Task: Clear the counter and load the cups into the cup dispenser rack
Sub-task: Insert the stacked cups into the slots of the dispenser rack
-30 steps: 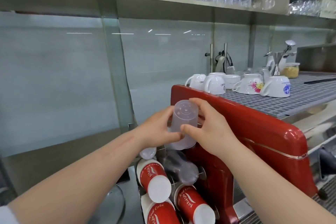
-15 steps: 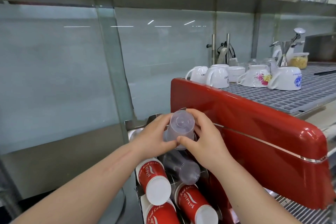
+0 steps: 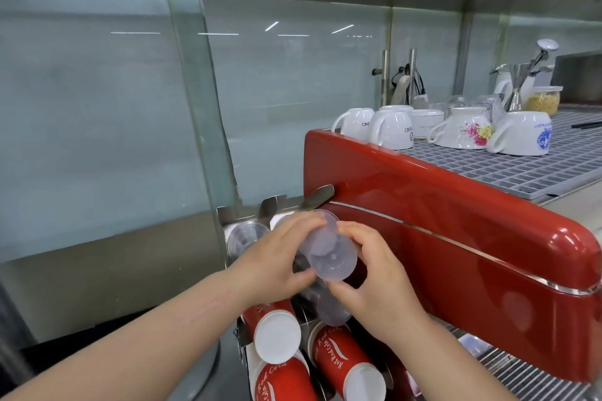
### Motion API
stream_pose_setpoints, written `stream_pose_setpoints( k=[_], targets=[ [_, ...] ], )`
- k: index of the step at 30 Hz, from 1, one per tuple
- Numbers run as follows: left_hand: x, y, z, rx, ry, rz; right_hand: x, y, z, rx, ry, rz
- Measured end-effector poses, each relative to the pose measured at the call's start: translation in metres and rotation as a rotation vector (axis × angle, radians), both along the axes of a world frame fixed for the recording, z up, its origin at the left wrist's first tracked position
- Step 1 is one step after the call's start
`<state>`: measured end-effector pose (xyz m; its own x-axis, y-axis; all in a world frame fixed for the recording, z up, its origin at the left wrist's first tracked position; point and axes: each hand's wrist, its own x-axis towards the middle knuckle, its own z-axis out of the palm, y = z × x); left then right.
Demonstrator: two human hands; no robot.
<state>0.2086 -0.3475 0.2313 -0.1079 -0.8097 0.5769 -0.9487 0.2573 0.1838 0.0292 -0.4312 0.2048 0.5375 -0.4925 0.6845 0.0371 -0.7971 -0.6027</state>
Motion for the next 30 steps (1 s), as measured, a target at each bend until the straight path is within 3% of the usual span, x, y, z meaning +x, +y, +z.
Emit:
stream_pose_setpoints(
  k=[4,15,25,30],
  targets=[
    [0.007,0.003,-0.012,0.018,-0.060,-0.002,0.006,-0.001,-0.012,-0.114,0.042,0.005],
    [0.021,0.003,-0.011,-0.004,0.071,0.051,0.028,-0.005,-0.002,-0.225,0.006,-0.017],
    [0.012,0.001,-0.011,-0.031,-0.021,0.023,0.019,-0.005,-0.008,-0.170,-0.036,0.013],
    [0.012,0.004,-0.011,-0.010,0.097,0.073,0.025,-0.006,-0.001,-0.223,-0.039,0.013]
  ],
)
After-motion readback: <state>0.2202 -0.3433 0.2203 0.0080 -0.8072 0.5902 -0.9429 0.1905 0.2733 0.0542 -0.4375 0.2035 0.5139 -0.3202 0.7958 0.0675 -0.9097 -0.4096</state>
